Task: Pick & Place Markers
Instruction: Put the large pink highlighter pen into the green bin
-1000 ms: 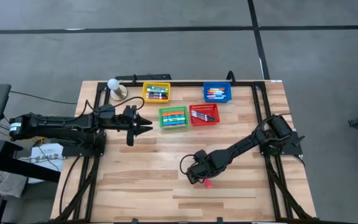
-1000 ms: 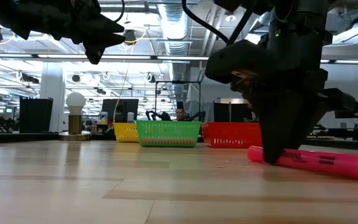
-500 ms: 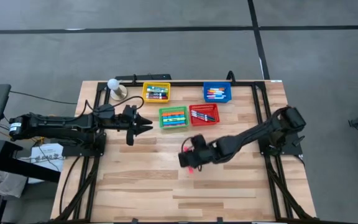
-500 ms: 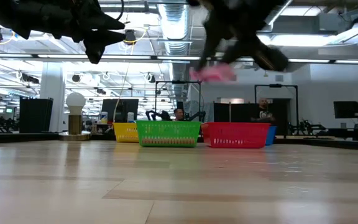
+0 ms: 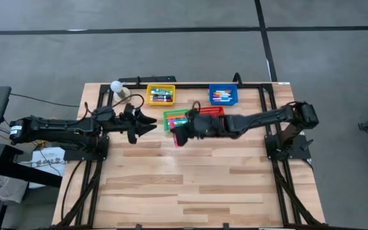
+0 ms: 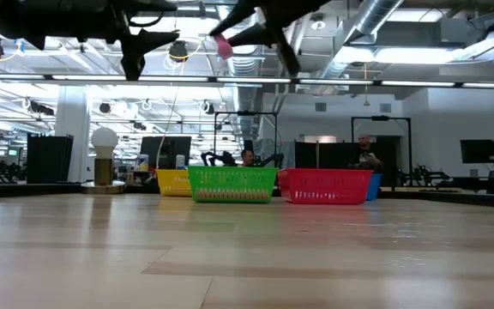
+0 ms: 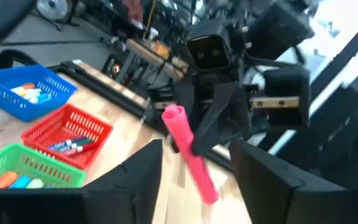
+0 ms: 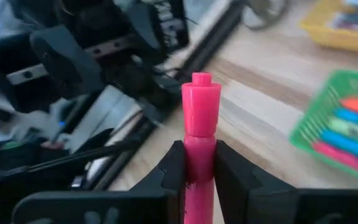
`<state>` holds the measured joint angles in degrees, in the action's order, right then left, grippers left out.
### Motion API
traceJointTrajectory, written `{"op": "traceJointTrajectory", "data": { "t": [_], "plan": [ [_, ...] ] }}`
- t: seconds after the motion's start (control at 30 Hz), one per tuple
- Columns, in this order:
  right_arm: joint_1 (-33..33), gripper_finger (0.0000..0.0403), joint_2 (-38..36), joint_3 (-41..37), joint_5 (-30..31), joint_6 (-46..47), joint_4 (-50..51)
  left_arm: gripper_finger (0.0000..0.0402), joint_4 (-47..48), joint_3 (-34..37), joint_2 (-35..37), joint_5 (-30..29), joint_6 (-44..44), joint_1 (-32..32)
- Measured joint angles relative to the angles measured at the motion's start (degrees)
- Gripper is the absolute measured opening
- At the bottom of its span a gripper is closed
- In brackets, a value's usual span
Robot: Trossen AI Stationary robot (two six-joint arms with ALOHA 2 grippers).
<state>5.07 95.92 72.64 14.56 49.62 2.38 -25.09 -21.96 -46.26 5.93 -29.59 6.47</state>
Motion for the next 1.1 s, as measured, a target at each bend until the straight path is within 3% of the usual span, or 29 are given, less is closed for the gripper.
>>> {"op": "traceJointTrajectory", "data": {
  "t": [0.23, 0.47, 0.73, 1.1],
  "plan": [
    [-6.05, 0.005, -0.42, 0.0, -13.05, -6.06, -9.7, 0.0244, -5.71, 0.0, 0.0, -6.02, -4.38, 0.01],
    [-9.46, 0.0052, -0.37, 0.0, -20.49, -6.64, -13.4, 0.0269, -7.09, 0.0, -0.56, -9.02, -7.67, 0.01],
    [-10.98, 0.0053, -0.37, 0.0, -22.94, -6.72, -15.34, 0.0269, -16.45, -0.54, -7.71, -9.39, -8.43, 0.01],
    [-10.93, 0.0053, -0.37, 0.0, -24.15, -7.62, -14.4, 0.0269, -17.42, -7.06, -16.53, -9.39, -5.15, 1.04]
  ]
}}
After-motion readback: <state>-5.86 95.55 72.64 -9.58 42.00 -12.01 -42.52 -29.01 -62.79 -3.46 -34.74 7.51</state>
